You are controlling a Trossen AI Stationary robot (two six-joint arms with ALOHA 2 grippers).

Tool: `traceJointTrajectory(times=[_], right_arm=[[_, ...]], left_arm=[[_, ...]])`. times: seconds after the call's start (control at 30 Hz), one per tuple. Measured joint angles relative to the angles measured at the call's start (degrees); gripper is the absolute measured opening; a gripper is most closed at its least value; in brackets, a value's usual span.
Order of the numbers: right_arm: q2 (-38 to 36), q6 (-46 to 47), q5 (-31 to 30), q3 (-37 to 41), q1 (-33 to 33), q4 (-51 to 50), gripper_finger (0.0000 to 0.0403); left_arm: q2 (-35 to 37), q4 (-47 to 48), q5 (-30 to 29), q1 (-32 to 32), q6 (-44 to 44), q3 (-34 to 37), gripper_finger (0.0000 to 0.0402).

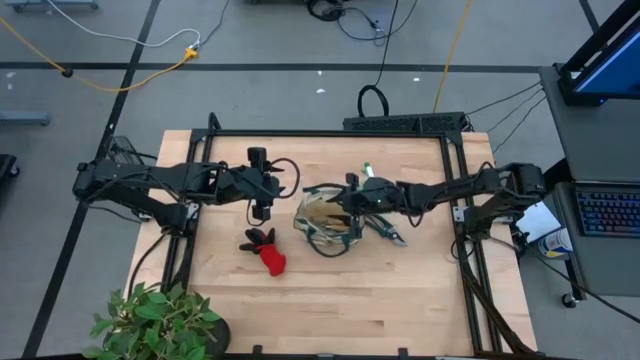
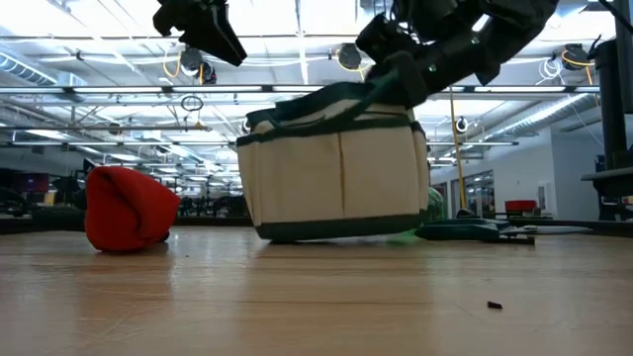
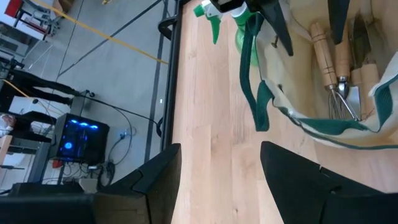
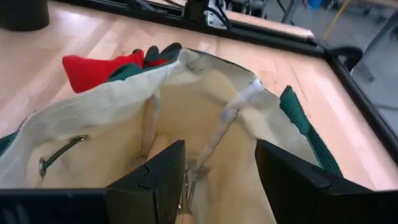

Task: Pick & Place Garden tools in Gardening bag
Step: Adjust the light brown gardening bag

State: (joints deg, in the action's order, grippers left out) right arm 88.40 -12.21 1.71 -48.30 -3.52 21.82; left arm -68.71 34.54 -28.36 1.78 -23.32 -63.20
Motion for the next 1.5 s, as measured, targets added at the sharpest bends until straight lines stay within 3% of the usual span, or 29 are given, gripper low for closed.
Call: traceJointTrajectory(times=[0.2, 0.43, 0.63, 0.73, 0.83, 1.0, 1.33, 1.5], right_arm=[[0.7, -8.2, 0.1, 5.0, 0.7, 9.0, 0.0187], [1.7, -0.1, 0.1, 8.7, 1.5, 20.7, 0.0183], [1.7, -5.4, -1.2, 11.3, 2.5, 26.7, 0.0169], [1.7, -12.4, -4.4, 11.7, 3.4, 27.3, 0.0162], [1.7, -18.0, -6.0, 11.8, 4.0, 26.8, 0.0157], [1.7, -18.6, -6.1, 11.9, 4.0, 26.9, 0.0153], [1.7, -17.0, -6.2, 11.9, 4.0, 28.1, 0.0151], [1.7, -17.0, -6.2, 11.9, 4.0, 28.1, 0.0151]], left_arm=[[0.0, 0.0, 0.0, 0.0, 1.4, 0.0, 0.0225], [0.0, -0.2, 0.0, 0.0, 1.4, 0.0, 0.0225], [0.0, -0.2, 1.7, 0.0, 3.1, 0.0, 0.0225], [0.0, -0.8, 5.5, 0.0, 5.4, 0.0, 0.0225], [-0.8, -2.4, 14.8, 0.0, 7.8, 0.0, 0.0225], [-4.9, -6.5, 27.5, 0.4, 8.7, 0.0, 0.0225], [-18.9, -10.6, 30.3, 0.6, 5.4, 0.0, 0.0225], [-22.0, -10.8, 30.3, 0.6, 3.6, 0.0, 0.0225]])
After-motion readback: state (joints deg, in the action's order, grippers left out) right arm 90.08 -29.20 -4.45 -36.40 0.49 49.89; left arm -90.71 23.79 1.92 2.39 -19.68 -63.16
